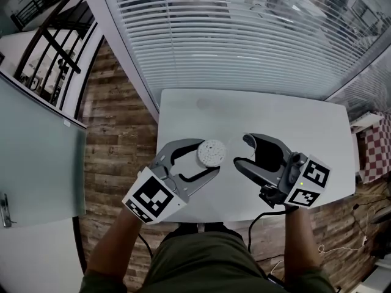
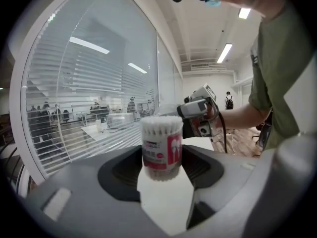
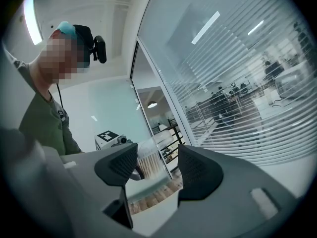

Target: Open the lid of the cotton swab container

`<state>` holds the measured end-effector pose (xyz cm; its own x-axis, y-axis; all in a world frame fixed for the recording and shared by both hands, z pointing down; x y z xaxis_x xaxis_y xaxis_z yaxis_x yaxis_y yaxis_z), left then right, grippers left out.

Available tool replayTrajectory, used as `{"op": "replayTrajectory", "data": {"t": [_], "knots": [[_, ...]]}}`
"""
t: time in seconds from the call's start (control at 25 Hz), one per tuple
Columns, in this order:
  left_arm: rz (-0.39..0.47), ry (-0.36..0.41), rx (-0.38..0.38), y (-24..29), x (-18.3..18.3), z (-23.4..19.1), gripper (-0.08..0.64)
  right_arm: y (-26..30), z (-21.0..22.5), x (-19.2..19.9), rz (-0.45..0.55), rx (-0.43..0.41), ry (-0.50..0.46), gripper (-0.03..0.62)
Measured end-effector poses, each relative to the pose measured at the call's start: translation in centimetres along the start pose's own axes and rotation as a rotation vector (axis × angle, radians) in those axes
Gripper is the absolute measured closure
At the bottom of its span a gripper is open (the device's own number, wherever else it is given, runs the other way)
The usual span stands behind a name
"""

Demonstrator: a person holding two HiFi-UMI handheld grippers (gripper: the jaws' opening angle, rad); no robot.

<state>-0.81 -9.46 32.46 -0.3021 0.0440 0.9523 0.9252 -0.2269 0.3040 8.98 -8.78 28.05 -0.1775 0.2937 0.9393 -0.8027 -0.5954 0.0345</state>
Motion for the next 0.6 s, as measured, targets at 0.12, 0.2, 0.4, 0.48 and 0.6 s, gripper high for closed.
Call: {"op": "replayTrajectory", "data": {"t": [0.12,0.2,0.4,0.48,0.6], "knots": [[0.008,-0.001,0.000,0.0,-0.2,0.0,0.305,-0.1,0.1,0.3,0.002,0.005,0.009,0.327],[0.009,0.001,-0.001,0.0,-0.2,0.1,0.305,-0.2,-0.1,0.3,0.007,0.006,0.009,0.327],[0.003,0.002,-0.023,0.0,-0.1,0.1,0.305,-0.9,-0.7,-0.1,0.034,0.001,0.014,0.327],[0.004,0.000,-0.033,-0.1,-0.2,0.1,0.305,-1.3,-1.0,-0.1,0.040,0.006,0.014,0.327],[0.014,-0.001,-0.045,-0.4,-0.4,0.1,0.305,-1.8,-1.3,0.0,0.040,0.030,0.013,0.327]]}}
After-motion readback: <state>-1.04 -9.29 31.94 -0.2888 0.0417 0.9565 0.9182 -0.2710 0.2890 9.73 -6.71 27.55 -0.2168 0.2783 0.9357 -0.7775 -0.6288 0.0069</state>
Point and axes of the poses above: the fingertips, and each gripper's own axes: y forward along the fingers, z to its right, x out of its underside, the point moved 3 cm from there along -y, backward along the fingers, and after that the axes turned 2 degrees about -y, right-handed, at the moved point
